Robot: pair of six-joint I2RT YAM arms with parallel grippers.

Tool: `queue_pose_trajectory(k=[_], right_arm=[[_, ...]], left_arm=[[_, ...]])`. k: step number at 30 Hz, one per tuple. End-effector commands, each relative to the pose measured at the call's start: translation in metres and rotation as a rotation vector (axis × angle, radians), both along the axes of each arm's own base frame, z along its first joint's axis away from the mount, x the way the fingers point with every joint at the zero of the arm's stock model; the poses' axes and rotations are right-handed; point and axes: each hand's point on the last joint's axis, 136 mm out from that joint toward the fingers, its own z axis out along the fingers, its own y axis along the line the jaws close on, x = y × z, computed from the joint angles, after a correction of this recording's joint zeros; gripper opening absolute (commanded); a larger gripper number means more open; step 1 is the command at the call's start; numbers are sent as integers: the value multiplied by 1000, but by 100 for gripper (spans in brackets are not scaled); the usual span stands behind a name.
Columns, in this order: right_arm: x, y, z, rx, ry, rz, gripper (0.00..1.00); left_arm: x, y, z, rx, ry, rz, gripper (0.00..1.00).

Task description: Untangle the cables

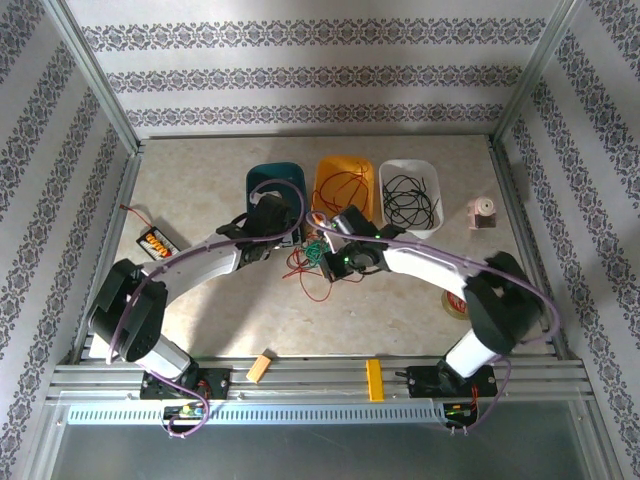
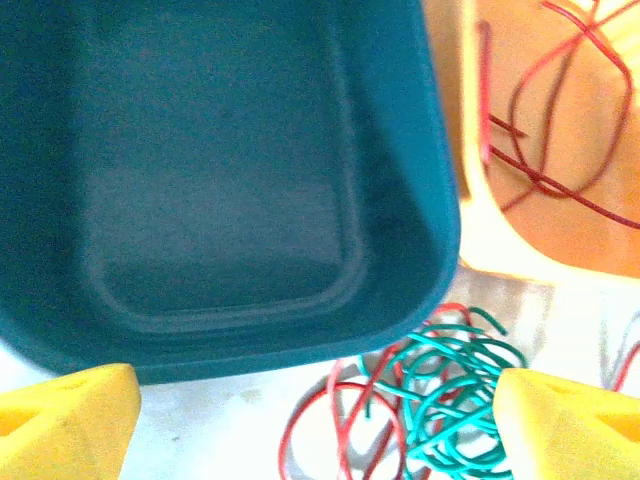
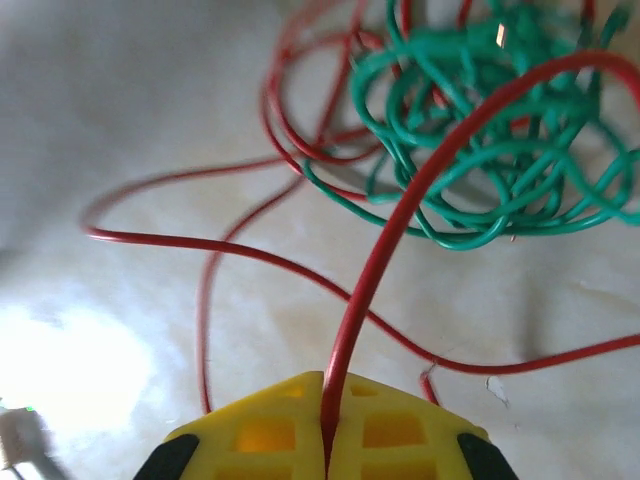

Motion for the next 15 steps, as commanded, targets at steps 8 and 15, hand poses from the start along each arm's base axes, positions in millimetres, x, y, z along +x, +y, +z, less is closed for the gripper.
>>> queue_pose_trajectory(k=[8,15], right_arm=[[10,-35,198,322,-348,-59,0],[8,-67,321,470,-626,-131,0]], left_arm=[[11,-51,-21,-26,72,-185,89],[7,-50,-35,22,108,-187,88]])
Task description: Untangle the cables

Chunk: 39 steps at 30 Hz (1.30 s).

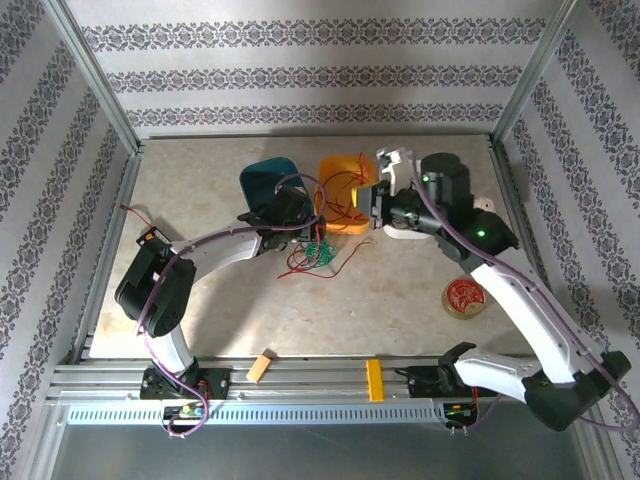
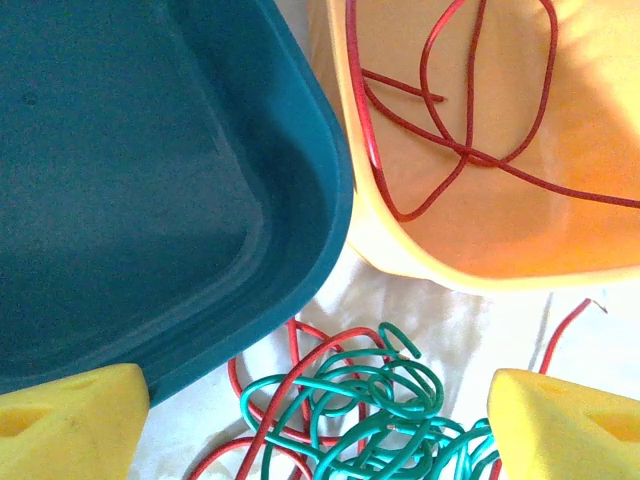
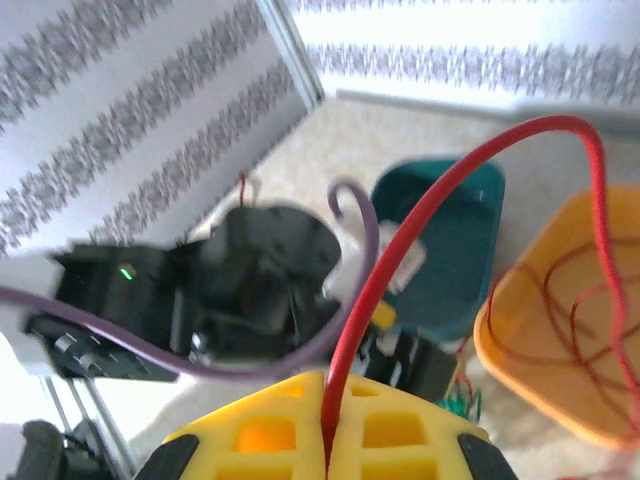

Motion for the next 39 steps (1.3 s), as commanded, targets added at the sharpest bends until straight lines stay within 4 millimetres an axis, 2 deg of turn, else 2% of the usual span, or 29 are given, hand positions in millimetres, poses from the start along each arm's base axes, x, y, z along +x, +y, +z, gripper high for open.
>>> queue_pose_trajectory(k=[1,4,6,9,12,16,20,26,31,34,39], right_arm=[[-8,-16,61,69,-136,-38,0],[-1,-35,91,81,-228,-137,0],[8,-47,100,73,-269,-217,2],[31,-57,95,28,-278,-310,3],[61,-54,76,-28,-239,-355,3],[107,-47,43,-96,-183,-405,3],[150,-40,6,-187,-140,-446,2],[195,-32,-60,-316,-48,-463,2],[208,-20,-129,-375,98,-420,2],[209,-12,-174,-385,218,-381,3],[210,-1,-235,-369,406,-334,4]], left_arm=[[-15,-1,-21,45,67,-38,88],[-18,6,-17,44,52,-11,88],[-19,10,-12,32,33,11,88],[-20,13,2,-3,-12,32,88],[-18,16,20,-33,-65,56,89],[-15,19,45,-53,-130,74,89],[-13,32,62,-38,-178,130,91],[-17,57,72,9,-231,222,92],[-20,64,73,29,-235,228,92],[-20,64,72,32,-232,227,92],[-18,61,71,36,-228,217,92]])
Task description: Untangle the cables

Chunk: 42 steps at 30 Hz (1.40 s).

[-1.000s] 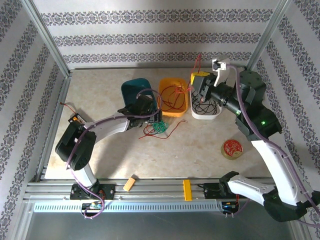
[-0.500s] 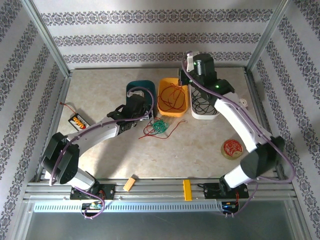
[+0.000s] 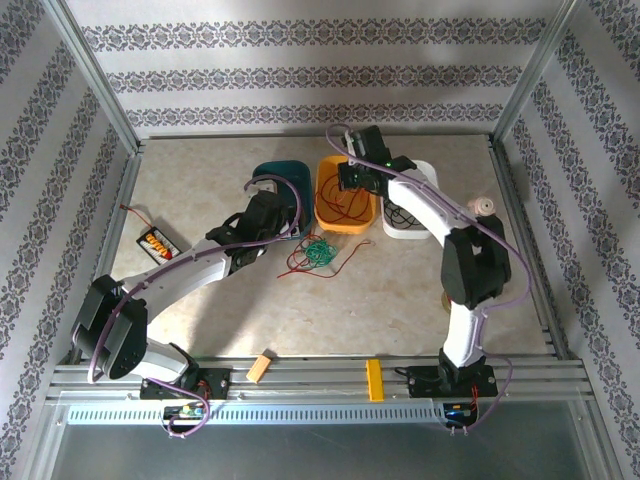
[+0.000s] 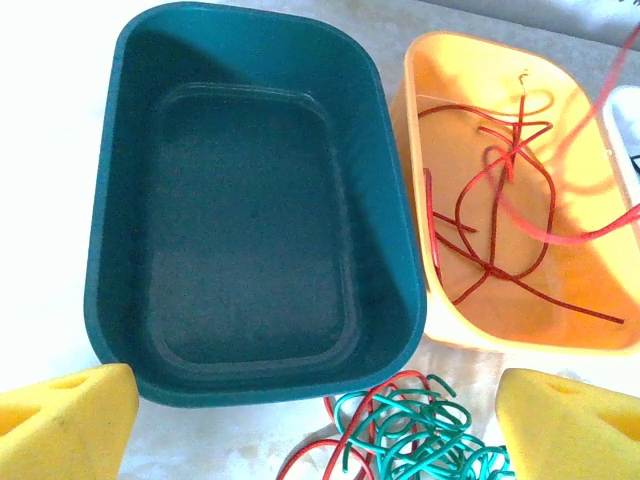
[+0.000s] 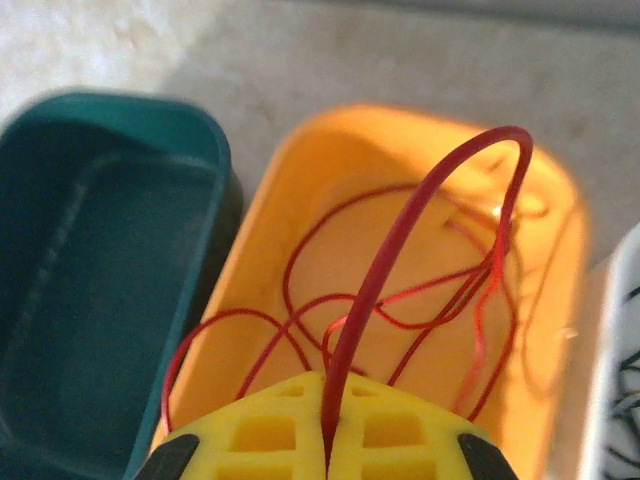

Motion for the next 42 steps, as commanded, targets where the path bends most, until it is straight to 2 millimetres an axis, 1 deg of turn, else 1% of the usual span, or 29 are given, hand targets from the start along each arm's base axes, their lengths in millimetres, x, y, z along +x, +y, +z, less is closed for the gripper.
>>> queue_pose_trajectory(k=[1,5,7,9,10,12,14,17,20,22,23,24,25,26,28,30,32,35,37,38,40,42], right_arm=[[0,6,-26,61,116,-14,5],[5,9,-57,70,195,-27,5],[6,8,-69,73,240,-42,6],[5,6,-77,71,271,-57,14],[5,4,-76,73,268,-65,21],[5,2,-62,80,227,-71,32],[5,0,-37,97,157,-66,42],[0,-6,2,102,63,-62,49],[-14,-16,28,85,5,-55,51],[-28,-21,37,74,-15,-43,51],[-38,-21,41,67,-26,-25,51],[-48,-19,42,64,-32,-2,51],[-61,-14,43,63,-36,37,51],[-76,-7,42,64,-34,81,50],[-108,14,31,69,-6,186,50],[-140,36,14,60,38,274,50],[-170,61,-6,58,100,368,50],[-206,94,-33,36,173,491,50],[-219,108,-49,-12,197,543,51],[-223,112,-57,-48,198,557,51],[-222,115,-67,-115,198,559,54],[-221,119,-73,-147,199,574,55]], left_arm=[[-2,2,0,21,1,11,92],[-1,2,0,28,0,6,92],[-2,3,-1,37,4,6,92],[-2,4,-2,42,9,4,92],[-3,4,-3,44,13,4,92],[-3,3,-4,42,16,3,92],[-3,2,-5,41,19,-1,92],[-2,1,-9,44,28,-4,93],[-2,1,-12,40,40,4,93],[-2,1,-13,29,42,11,93],[-2,3,-13,26,43,26,93],[-3,6,-14,25,46,45,93],[-4,13,-17,28,50,82,94],[-6,22,-19,29,55,126,94],[-9,39,-25,25,74,200,95],[-14,56,-33,26,102,269,95],[-19,71,-40,25,129,334,95],[-24,84,-51,6,167,386,95],[-26,87,-53,-3,173,395,95],[-26,88,-53,-7,173,396,95],[-27,89,-52,-10,169,398,95],[-28,90,-51,-10,164,398,95]])
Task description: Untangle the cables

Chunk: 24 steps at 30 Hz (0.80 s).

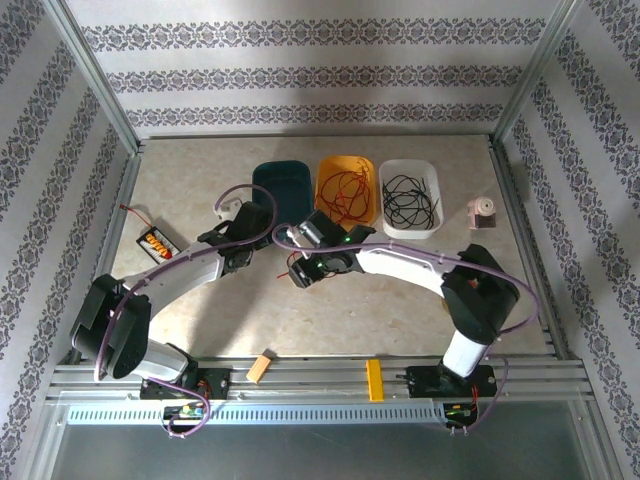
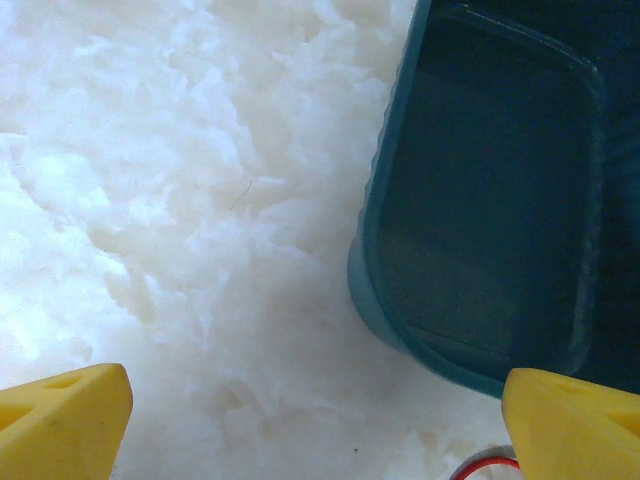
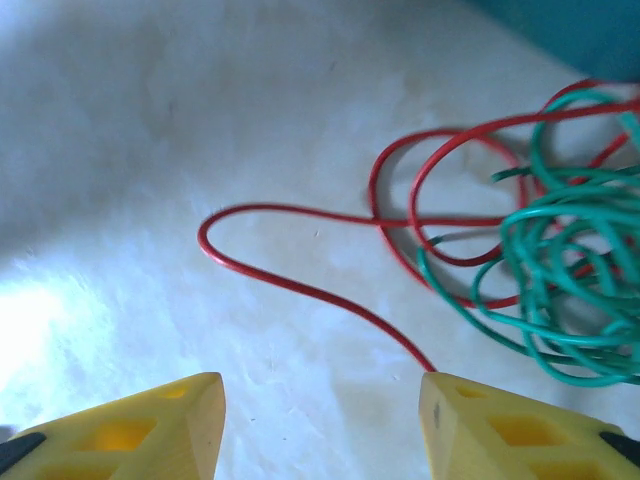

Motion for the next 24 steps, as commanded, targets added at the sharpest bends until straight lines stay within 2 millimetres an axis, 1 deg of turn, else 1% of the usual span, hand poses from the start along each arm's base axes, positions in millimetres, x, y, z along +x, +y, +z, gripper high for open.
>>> queue_pose_trajectory(k=[1,4,7,10,14,17,20,24], right_arm=[[11,4,0,-58,-60,30,57],[14,6,-8,-117,-95,56,58],[23,8,-12,-178,-136,66,59],[25,14,-20,-200,-124,89,59],[19,21,-34,-208,-83,118,57],[17,23,-39,-204,-72,117,56],[17,24,-39,-199,-67,115,55],[10,26,-35,-180,-55,122,55]], left_arm=[[-6,11,8,-6,-11,46,95],[-6,12,9,-7,-16,49,95],[-6,12,9,-6,-18,41,95],[-5,11,9,-4,-20,36,95],[-5,12,14,6,-27,27,95],[-6,13,15,13,-28,23,95],[-6,12,13,14,-23,21,95],[-6,10,12,7,-18,14,95]])
